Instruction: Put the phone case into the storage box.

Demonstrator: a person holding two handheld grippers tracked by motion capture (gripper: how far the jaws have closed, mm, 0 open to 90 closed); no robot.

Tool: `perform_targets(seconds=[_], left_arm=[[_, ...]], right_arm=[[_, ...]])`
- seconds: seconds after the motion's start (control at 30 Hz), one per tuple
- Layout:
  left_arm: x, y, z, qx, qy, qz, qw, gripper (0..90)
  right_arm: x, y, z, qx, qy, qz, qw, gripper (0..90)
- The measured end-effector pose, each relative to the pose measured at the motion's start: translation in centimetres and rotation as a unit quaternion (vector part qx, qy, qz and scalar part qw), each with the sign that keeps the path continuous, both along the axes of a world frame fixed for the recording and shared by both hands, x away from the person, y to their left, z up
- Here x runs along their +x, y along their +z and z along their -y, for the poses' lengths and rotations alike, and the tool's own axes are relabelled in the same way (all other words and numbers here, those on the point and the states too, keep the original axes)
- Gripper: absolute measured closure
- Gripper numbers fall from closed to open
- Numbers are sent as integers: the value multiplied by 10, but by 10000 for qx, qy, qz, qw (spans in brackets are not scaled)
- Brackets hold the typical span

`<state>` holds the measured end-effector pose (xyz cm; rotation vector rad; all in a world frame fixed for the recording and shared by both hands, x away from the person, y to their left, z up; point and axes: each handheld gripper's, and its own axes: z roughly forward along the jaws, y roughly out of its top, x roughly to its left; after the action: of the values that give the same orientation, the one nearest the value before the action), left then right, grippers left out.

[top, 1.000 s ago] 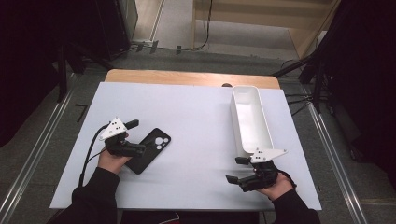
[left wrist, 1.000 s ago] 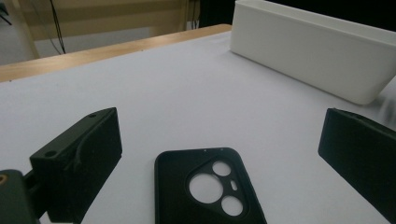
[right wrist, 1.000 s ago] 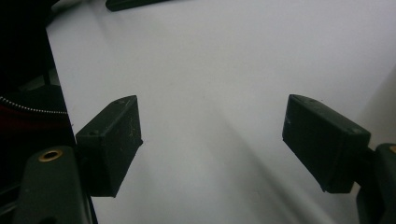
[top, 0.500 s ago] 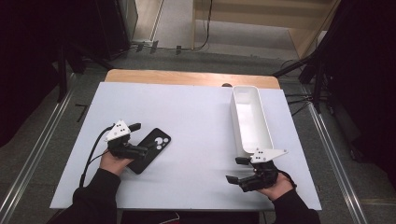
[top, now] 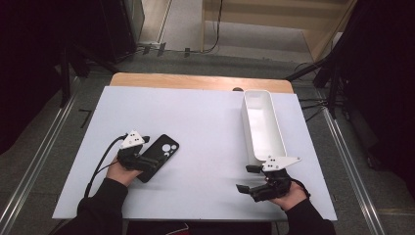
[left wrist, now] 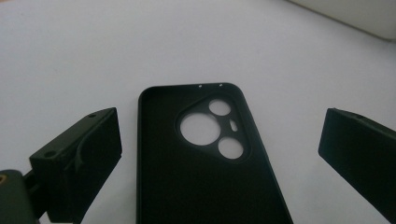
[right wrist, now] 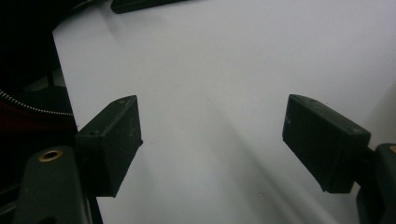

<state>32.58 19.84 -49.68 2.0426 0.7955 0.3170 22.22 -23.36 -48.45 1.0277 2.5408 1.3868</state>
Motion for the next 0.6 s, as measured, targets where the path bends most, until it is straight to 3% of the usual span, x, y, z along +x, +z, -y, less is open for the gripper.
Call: perform_targets(seconds=[0.07,0.23,0.33,0.47,0.6], left_arm=[[0,-1,0,29,20,-18,10000,0],[0,-4,3,423,58,-117,9990,0],[1,-5,2,434,110,-201,9988,0],[1,-9,5,739,50,-312,9968,0],[-1,-11,12,1056,-30,-236,9941,0]], right_arm=[[0,0,0,10,-3,4,10000,183],[1,0,0,-2,7,13,10000,183],[1,0,0,-1,10,7,10000,182],[1,0,-1,9,13,-2,10000,183],[1,0,-1,6,16,-9,10000,183]])
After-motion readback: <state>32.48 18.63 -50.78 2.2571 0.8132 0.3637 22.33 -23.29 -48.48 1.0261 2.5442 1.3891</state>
